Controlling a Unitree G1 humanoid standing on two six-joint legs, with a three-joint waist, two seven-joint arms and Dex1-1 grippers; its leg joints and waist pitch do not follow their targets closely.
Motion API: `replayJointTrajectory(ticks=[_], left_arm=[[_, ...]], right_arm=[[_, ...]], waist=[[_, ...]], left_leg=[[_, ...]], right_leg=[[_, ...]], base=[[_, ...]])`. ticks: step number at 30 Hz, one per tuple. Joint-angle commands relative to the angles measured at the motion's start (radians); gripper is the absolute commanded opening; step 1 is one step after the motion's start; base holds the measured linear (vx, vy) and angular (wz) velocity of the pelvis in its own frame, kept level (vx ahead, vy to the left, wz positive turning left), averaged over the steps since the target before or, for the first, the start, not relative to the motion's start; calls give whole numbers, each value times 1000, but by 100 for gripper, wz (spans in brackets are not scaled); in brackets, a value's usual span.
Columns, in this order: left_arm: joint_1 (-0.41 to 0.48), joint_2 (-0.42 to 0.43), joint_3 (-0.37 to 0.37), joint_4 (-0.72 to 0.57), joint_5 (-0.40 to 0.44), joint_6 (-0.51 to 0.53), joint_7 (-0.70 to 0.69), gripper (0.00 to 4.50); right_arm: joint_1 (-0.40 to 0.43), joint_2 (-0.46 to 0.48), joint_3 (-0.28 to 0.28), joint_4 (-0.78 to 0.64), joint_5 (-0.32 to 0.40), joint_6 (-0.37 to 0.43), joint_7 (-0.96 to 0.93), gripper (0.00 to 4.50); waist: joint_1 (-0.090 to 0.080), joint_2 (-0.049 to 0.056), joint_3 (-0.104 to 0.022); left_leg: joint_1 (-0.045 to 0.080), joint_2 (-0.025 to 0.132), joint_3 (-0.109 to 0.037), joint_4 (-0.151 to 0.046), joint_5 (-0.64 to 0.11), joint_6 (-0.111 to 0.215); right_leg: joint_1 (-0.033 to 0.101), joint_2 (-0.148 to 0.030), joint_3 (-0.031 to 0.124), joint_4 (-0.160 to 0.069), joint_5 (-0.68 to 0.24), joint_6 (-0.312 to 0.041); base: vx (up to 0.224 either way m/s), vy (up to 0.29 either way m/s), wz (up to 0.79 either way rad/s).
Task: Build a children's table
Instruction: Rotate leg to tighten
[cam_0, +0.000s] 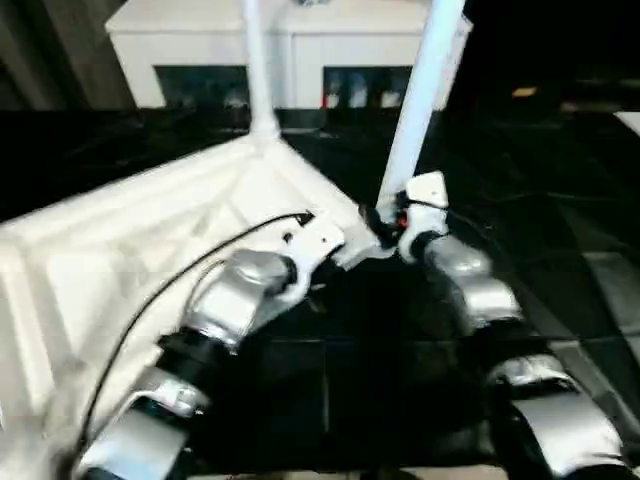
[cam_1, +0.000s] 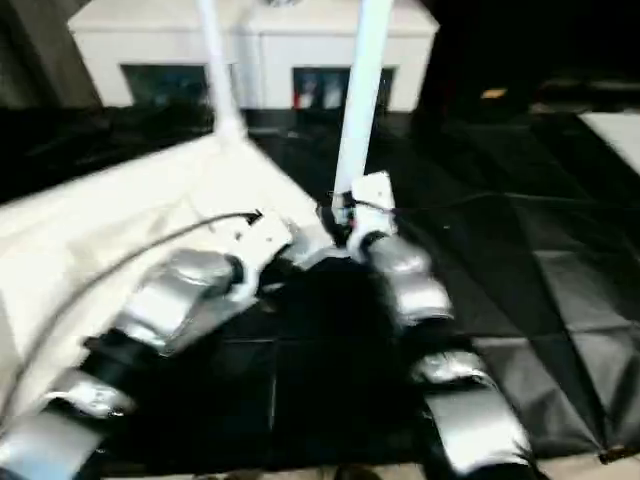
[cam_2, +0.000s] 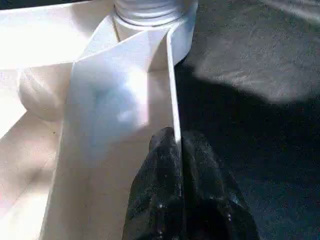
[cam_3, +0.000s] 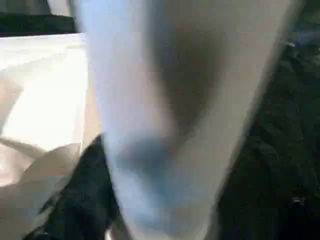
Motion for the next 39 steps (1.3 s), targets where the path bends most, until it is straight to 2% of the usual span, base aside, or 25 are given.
replayJointTrajectory(ticks=[1, 2, 4, 5, 6, 7, 10, 11, 13, 15, 18, 20, 22, 25, 28, 30, 33, 39], left_arm=[[13, 45, -19, -14, 9, -62, -52, 0], [16, 65, -27, -14, 4, -79, -87, 0], [30, 112, -53, -21, -19, -206, -200, 0], [37, 132, -60, -30, -29, -218, -243, 0], [38, 137, -62, -31, -30, -226, -252, 0], [41, 153, -68, -33, -32, -254, -282, 0], [46, 184, -64, -32, -55, -325, -355, 0], [46, 185, -63, -32, -58, -328, -358, 0], [47, 189, -56, -35, -74, -339, -377, 0], [47, 195, -51, -29, -86, -365, -400, 0], [47, 197, -47, -21, -88, -381, -412, 0], [48, 197, -44, -19, -88, -387, -416, 0], [49, 198, -41, -16, -88, -391, -417, 0], [49, 199, -41, -14, -87, -392, -417, 0], [47, 199, -39, -4, -88, -399, -418, 0], [46, 196, -35, -2, -92, -400, -421, 0], [45, 195, -34, 0, -92, -401, -422, 0], [43, 196, -34, 7, -90, -407, -425, 0]], right_arm=[[45, -45, 23, -143, 48, 78, 127, 373], [76, -79, 37, -212, 68, 112, 189, 379], [135, -153, 64, -335, 89, 148, 285, 395], [164, -192, 80, -392, 101, 172, 337, 395], [171, -203, 85, -405, 100, 173, 350, 416], [197, -241, 101, -449, 100, 177, 396, 416], [281, -368, 157, -578, 85, 190, 531, 429], [285, -374, 160, -585, 83, 192, 537, 429], [313, -414, 174, -625, 83, 210, 580, 429], [341, -446, 187, -656, 92, 234, 621, 429], [354, -457, 204, -653, 81, 228, 640, 429], [334, -429, 202, -602, 64, 218, 607, 429], [318, -405, 194, -566, 68, 223, 589, 402], [312, -401, 199, -545, 62, 215, 595, 394], [300, -384, 194, -510, 57, 216, 589, 352], [292, -367, 187, -485, 59, 212, 583, 346], [288, -356, 184, -468, 60, 208, 583, 310], [284, -340, 186, -433, 60, 196, 590, 279]], waist=[[9, 0, -78], [11, 3, -77], [17, 1, -75], [17, 5, -71], [18, 4, -72], [18, 7, -69], [31, 7, -62], [33, 6, -62], [32, 4, -65], [34, 0, -63], [32, 0, -64], [32, -5, -63], [31, -4, -64], [32, -5, -66], [31, -4, -69], [32, -4, -70], [32, -4, -70], [32, -4, -70]], left_leg=[[18, 37, -2, -48, 60, 163], [18, 41, -3, -49, 60, 177], [21, 42, -5, -49, 37, 181], [22, 45, -5, -53, 6, 169], [25, 48, -5, -55, -11, 159], [26, 48, -4, -56, -35, 148], [36, 53, -1, -64, -141, 84], [38, 53, 0, -64, -147, 78], [32, 52, 1, -63, -124, 72], [29, 50, 2, -61, -139, 71], [28, 49, 5, -57, -150, 70], [27, 48, 6, -56, -160, 67], [27, 46, 6, -53, -163, 57], [25, 45, 5, -52, -142, 58], [23, 44, 4, -49, -111, 71], [23, 44, 5, -46, -106, 77], [22, 43, 5, -46, -112, 79], [23, 43, 5, -45, -123, 74]], right_leg=[[79, -62, 29, -20, 229, -311], [79, -64, 29, -16, 243, -318], [81, -64, 27, -21, 202, -315], [80, -66, 29, -24, 159, -312], [80, -66, 28, -26, 134, -310], [76, -66, 28, -29, 101, -309], [71, -67, 30, -43, -41, -282], [70, -65, 31, -43, -46, -278], [73, -67, 32, -36, -22, -278], [73, -68, 33, -37, -45, -271], [69, -71, 34, -40, -75, -268], [68, -71, 35, -40, -103, -264], [66, -71, 35, -41, -137, -258], [68, -70, 34, -37, -115, -258], [70, -69, 32, -30, -72, -265], [70, -69, 32, -28, -57, -272], [71, -69, 31, -28, -63, -275], [70, -69, 31, -29, -88, -270]], base=[[0, 0, 0], [0, 0, 0], [0, 0, 0], [0, 0, 0], [0, 0, 0], [0, 0, 0], [0, 0, 0], [0, 0, 0], [0, 0, 0], [0, 0, 0], [0, 0, 0], [0, 0, 0], [0, 0, 0], [0, 0, 0], [0, 0, 0], [0, 0, 0], [0, 0, 0], [0, 0, 0]])
